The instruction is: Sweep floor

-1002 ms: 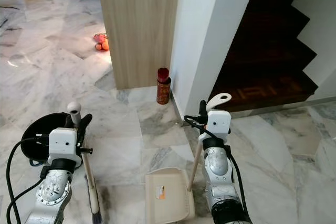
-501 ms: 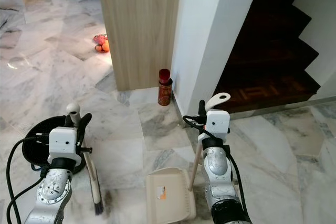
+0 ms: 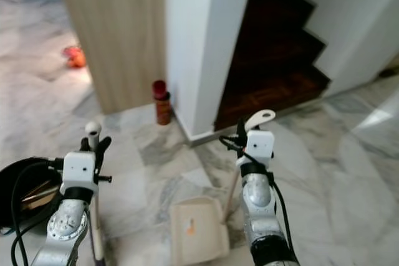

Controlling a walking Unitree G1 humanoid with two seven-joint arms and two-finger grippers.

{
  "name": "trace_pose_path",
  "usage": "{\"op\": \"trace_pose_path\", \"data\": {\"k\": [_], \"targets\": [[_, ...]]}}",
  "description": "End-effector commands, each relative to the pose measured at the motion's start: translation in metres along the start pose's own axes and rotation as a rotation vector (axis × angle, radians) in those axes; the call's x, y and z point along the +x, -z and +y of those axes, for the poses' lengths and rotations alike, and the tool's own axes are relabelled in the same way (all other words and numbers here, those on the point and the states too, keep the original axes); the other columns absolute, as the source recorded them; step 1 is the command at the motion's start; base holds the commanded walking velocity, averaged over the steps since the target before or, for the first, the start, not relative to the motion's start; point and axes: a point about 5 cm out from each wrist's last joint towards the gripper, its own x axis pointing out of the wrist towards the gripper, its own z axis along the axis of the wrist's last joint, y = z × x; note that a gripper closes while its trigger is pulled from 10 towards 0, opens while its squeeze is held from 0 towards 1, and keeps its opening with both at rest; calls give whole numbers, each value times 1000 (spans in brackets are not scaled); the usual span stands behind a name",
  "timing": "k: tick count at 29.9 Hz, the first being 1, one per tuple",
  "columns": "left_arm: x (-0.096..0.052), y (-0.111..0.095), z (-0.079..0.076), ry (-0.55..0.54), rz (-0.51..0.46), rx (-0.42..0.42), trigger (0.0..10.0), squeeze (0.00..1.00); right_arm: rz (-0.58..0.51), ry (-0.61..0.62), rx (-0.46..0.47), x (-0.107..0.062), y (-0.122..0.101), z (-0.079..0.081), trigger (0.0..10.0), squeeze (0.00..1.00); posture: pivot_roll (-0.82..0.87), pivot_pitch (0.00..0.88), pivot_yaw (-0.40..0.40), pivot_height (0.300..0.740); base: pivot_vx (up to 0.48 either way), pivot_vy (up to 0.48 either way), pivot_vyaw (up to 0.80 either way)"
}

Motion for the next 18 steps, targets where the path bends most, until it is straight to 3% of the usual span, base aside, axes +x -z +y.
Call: {"op": "trace_pose_path", "data": {"k": [1,18], "targets": [[2,-8,-2,3,-40,-5,10000,0,-29,14,19,2,-5,-1,10000,0,121,70,-44,740,0,0,-800],[2,-9,-3,3,-48,-15,10000,0,-33,5,23,2,-6,1,10000,0,116,71,-51,740,0,0,-800]]}}
